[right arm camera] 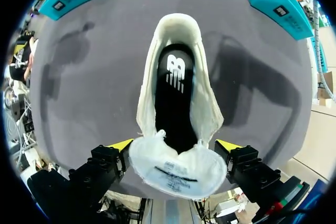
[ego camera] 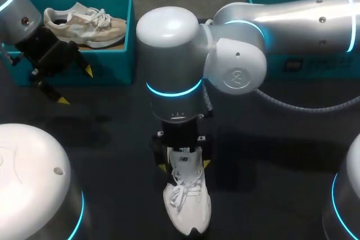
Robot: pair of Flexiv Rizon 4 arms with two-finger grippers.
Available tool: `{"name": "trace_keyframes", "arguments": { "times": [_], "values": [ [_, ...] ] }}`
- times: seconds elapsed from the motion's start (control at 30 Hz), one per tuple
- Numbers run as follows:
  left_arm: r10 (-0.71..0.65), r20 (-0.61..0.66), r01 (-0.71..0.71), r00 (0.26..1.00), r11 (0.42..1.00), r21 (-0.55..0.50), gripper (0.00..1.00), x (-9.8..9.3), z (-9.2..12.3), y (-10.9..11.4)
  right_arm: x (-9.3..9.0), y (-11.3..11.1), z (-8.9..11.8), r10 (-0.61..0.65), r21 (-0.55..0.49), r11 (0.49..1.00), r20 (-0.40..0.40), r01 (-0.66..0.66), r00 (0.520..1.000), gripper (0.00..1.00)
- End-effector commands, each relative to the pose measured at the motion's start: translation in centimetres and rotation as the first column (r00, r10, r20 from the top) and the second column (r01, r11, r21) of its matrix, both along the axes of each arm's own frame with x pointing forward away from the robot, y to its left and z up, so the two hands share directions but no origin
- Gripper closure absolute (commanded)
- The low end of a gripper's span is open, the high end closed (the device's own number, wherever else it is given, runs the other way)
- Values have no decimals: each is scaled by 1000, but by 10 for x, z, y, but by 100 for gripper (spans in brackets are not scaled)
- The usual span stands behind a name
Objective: Take the shoe out of the shoebox, open the shoe tongue, remove and reinsert the insole, then place the shoe into the shoebox
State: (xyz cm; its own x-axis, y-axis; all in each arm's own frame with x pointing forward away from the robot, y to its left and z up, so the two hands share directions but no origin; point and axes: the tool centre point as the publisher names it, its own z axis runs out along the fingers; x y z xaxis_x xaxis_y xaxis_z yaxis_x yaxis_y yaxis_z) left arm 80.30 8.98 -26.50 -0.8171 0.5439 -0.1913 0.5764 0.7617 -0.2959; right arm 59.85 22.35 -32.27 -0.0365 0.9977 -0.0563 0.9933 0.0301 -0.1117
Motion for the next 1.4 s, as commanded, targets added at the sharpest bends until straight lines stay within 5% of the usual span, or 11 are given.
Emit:
{"name": "trace_keyframes", "arguments": {
  "times": [0.03,0.87,0.97,1.03,1.4],
  "values": [
    [0,-2,0,1000,1000,4,0,0,1,0,-9,2,0,-454,-34,890,53,456,890,0],
    [0,-2,0,1000,1000,4,0,0,1,0,-60,8,22,-537,-19,843,22,537,844,0],
    [0,-2,0,1000,1000,4,0,0,1,0,-59,9,27,-534,-29,845,39,535,845,52],
    [0,-2,0,1000,1000,4,0,0,1,0,-57,9,29,-533,-32,845,43,534,845,64],
    [0,-2,0,1000,1000,4,0,0,1,0,-61,11,36,-544,-65,836,30,544,839,73]
  ]
}}
